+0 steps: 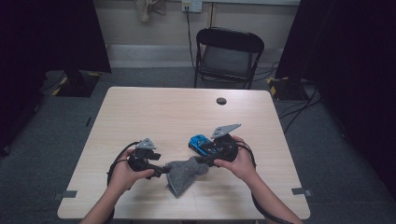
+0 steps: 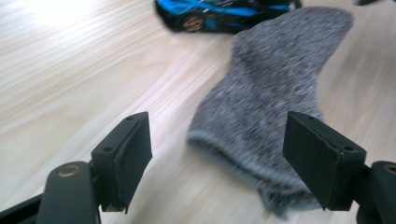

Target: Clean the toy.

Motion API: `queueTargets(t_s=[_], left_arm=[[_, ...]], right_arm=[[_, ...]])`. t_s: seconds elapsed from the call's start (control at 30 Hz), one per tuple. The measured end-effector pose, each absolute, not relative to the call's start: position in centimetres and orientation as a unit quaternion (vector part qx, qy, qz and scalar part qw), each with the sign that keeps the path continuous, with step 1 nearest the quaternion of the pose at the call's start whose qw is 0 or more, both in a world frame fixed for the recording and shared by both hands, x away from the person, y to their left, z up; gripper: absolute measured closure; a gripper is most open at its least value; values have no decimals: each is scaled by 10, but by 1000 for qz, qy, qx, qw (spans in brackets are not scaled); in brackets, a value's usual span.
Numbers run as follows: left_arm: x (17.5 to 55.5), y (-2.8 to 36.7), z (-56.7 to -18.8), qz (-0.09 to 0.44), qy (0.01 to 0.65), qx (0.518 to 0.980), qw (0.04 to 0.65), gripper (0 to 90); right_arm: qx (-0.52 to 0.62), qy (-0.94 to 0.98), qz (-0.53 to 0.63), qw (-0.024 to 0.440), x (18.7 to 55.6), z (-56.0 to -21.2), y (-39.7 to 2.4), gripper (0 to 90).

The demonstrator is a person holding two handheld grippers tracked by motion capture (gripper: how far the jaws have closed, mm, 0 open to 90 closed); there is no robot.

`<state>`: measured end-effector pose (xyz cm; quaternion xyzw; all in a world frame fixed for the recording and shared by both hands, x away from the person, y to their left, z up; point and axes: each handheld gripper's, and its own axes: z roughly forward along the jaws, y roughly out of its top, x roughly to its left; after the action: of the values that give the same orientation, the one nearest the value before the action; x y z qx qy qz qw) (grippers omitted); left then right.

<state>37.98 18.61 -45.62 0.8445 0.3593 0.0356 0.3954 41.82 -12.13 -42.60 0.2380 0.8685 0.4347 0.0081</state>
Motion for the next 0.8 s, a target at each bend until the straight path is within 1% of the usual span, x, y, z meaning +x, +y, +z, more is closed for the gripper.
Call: queueTargets(t_s=[0.1, 0.17, 0.23, 0.43, 0.6, 0.7, 0.8], left_arm=[[379, 193, -460, 40, 373, 839, 394, 236], [379, 196, -462, 45, 380, 839, 387, 240], [379, 198, -463, 46, 385, 838, 384, 240], [381, 201, -466, 45, 389, 835, 387, 241], [385, 201, -469, 42, 391, 834, 387, 242], [386, 200, -469, 43, 389, 834, 390, 241], [388, 198, -468, 45, 385, 835, 392, 240]], right_arm=[[221, 876, 429, -3, 411, -427, -111, 281], [208, 886, 415, 3, 407, -430, -105, 278], [204, 888, 411, -8, 404, -436, -99, 283], [193, 899, 393, -11, 401, -456, -85, 270], [188, 907, 376, -10, 401, -473, -78, 278], [184, 911, 369, -5, 400, -481, -76, 307], [179, 914, 365, 13, 398, -483, -76, 388]])
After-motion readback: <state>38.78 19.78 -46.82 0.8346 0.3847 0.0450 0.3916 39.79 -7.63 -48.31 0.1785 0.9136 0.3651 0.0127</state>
